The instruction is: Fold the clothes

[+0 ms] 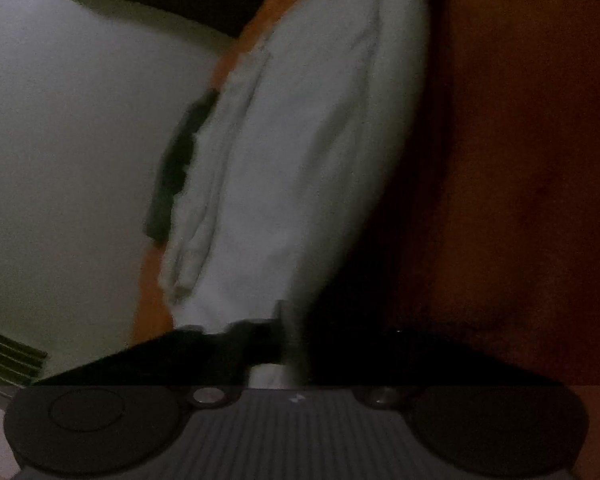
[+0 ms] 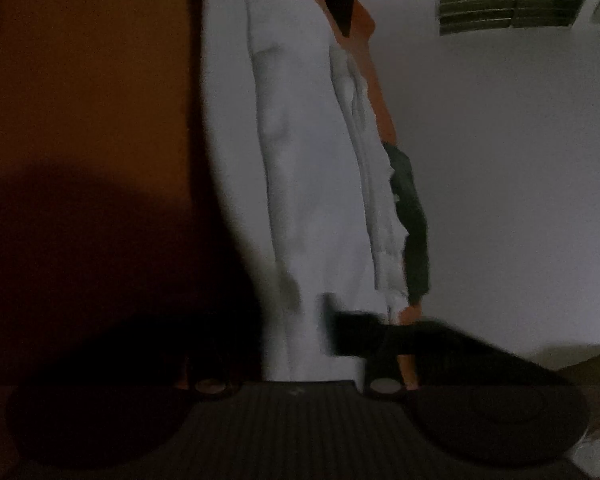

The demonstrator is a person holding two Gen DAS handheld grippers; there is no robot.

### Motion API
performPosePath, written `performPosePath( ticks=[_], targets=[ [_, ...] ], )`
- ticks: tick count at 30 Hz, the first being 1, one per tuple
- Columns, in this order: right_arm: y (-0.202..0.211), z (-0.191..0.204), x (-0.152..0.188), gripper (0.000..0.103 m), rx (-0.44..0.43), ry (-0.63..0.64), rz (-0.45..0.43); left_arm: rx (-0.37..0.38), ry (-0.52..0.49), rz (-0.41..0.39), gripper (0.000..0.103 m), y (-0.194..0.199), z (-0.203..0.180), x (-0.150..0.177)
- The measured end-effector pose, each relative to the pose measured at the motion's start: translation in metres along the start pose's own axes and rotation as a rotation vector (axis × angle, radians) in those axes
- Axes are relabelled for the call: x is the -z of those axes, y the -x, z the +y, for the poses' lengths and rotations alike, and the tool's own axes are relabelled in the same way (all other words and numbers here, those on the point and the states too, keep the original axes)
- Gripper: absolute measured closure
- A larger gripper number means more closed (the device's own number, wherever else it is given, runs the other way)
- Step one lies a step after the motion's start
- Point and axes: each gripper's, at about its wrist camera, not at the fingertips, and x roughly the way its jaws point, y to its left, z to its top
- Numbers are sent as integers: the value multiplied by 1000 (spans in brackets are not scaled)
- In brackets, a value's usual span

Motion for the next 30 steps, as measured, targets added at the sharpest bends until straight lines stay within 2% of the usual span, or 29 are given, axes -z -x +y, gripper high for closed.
performPosePath(
  ticks=[3,8,14,19,25,27,30],
  targets=[
    [8,-29,4,96,-55,-75,-44,60,84,-29,99,15,26,0],
    [9,-100,11,97,-259,-199,-57,211,-6,-37,99,14,83,-3],
    [-13,-187,11,97,-466,-99,-71,392,-115,-47,99,14,151,-7],
    [-41,-265,14,97,-596,-145,-20,511,-96,-25,99,-5,220,-22],
    [-97,-334,14,98,-667,-176,17,620,-80,9,100,-36,278,-46],
    [-110,-351,14,98,-685,-217,29,637,-98,32,100,-49,287,-53],
    [-126,-374,12,98,-662,-250,23,637,-101,67,100,-67,302,-60]
  ],
)
